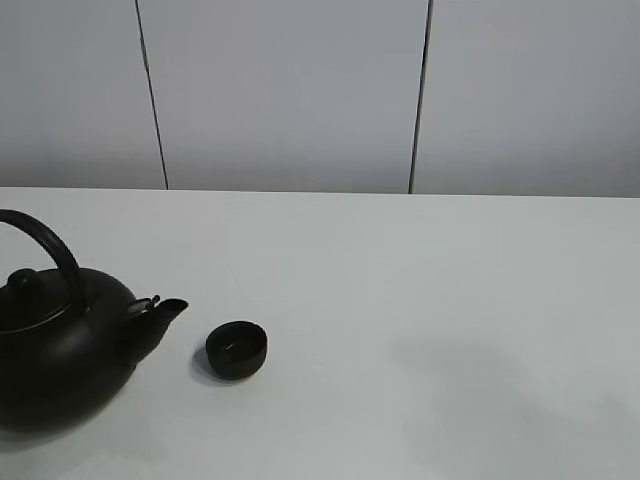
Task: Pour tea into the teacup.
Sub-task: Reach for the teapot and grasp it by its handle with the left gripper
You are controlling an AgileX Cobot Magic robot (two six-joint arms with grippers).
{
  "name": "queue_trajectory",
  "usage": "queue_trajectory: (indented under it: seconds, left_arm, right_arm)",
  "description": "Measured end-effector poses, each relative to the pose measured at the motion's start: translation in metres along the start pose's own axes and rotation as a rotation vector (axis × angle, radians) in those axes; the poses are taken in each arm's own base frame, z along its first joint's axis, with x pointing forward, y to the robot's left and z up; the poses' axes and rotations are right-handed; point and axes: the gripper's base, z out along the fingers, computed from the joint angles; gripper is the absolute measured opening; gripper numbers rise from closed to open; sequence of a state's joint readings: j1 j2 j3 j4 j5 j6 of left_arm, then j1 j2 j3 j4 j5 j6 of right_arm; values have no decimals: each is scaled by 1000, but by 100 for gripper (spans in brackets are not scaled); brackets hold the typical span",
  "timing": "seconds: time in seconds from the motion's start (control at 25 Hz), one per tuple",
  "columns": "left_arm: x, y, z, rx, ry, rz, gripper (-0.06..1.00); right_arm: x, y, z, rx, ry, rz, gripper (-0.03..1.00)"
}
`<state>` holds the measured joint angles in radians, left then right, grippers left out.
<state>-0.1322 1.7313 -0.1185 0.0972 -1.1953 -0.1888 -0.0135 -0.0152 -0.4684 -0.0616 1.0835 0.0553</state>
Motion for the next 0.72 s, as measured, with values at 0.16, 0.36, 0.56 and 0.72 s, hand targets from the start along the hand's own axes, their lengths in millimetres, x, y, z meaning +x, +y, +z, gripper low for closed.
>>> queue_trajectory:
  seconds: [0.16, 0.36, 0.56, 0.72]
  left_arm:
    - [0, 1, 0, -11, 4, -6, 16]
    - [0, 1, 0, -11, 4, -2, 16]
    - [0, 1, 0, -11, 4, -2, 16]
    - [0, 1, 0, -11, 4, -2, 16]
  right_arm:
    - [0, 0, 0, 0, 1, 0, 54]
    - [0, 0, 0, 0, 1, 0, 54]
    - [0, 0, 0, 0, 1, 0, 54]
    - [0, 0, 0, 0, 1, 0, 54]
